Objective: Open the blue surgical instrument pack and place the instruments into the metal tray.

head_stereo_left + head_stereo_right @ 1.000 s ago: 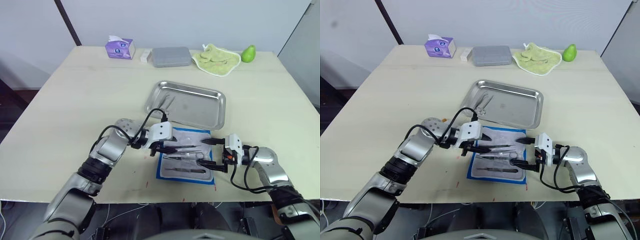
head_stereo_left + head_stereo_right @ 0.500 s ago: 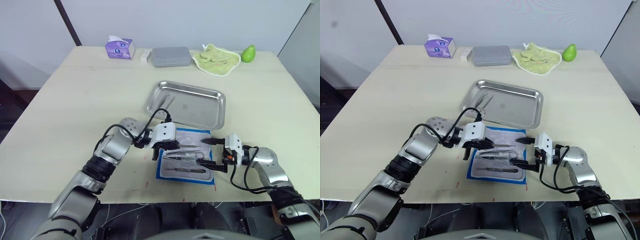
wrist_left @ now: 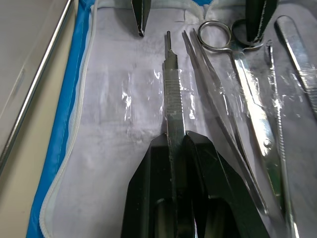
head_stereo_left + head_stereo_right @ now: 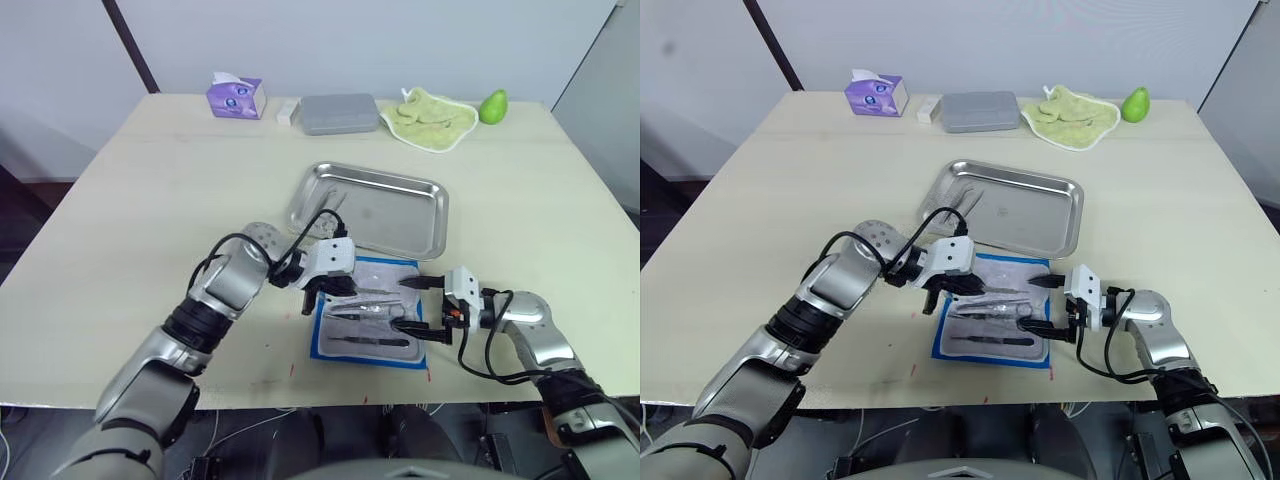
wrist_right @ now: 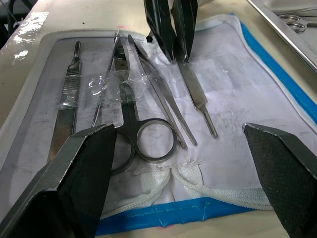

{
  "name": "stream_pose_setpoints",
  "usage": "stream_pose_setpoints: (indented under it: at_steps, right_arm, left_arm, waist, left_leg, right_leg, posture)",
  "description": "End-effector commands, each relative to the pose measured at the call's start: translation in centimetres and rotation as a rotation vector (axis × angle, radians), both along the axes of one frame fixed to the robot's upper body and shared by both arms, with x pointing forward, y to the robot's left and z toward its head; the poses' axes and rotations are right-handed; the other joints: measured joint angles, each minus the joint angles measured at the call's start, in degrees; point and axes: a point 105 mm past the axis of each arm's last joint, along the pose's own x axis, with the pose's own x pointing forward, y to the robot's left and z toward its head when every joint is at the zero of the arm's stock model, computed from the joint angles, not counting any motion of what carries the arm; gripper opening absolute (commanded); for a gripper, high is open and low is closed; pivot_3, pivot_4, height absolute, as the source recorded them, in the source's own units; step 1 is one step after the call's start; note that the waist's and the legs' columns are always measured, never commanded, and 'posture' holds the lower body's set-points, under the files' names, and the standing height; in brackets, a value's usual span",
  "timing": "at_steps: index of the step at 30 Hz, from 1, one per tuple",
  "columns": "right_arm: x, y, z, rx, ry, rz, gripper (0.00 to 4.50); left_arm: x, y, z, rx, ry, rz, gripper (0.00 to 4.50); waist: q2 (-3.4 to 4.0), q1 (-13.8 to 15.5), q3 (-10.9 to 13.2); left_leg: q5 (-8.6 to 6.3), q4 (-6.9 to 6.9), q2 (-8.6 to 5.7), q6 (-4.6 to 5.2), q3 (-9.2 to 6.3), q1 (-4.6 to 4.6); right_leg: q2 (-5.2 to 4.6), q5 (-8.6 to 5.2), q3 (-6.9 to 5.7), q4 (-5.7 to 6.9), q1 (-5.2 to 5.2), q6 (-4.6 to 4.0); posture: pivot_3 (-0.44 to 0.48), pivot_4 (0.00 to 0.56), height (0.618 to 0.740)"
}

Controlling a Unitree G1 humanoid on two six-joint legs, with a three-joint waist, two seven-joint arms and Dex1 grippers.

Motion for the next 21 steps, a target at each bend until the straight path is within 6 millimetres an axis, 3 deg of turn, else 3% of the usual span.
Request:
stream_pose_setpoints:
  at_steps: [1, 8, 21]
  right_arm:
    - [-1.4, 0.2, -3.8, -0.089, 0.146, -0.002, 4.5]
    - [-1.4, 0.5, -3.8, -0.084, 0.147, -0.003, 4.5]
    - [-1.2, 0.7, -3.9, -0.083, 0.147, 0.0, 4.5]
  left_arm:
    - [0.0, -0.3, 1.9, 0.022, -0.04, -0.021, 0.01]
    - [0.0, 0.0, 3.5, 0.052, -0.04, -0.021, 0.01]
    - [0.1, 3.4, 4.5, 0.104, -0.035, 0.034, 0.01]
  waist:
    - [0.0, 0.0, 0.0]
    - [-0.01, -0.5, 0.0]
    - [-0.02, -1.0, 0.0]
  left_leg:
    - [0.0, -0.02, 0.0, 0.0, 0.03, 0.04]
    - [0.0, -0.25, 0.0, 0.0, 0.25, 0.26]
    - [0.0, -0.43, 0.02, 0.0, 0.49, 0.48]
  right_leg:
    - [0.0, 0.0, 0.04, 0.0, 0.0, 0.0]
    - [0.04, 0.0, 0.3, 0.0, 0.0, 0.0]
    - [0.08, -0.01, 0.54, 0.0, 0.0, -0.01]
  posture:
    - [0.0, 0.15, 0.74]
    - [0.0, 0.15, 0.74]
    - [0.0, 0.15, 0.74]
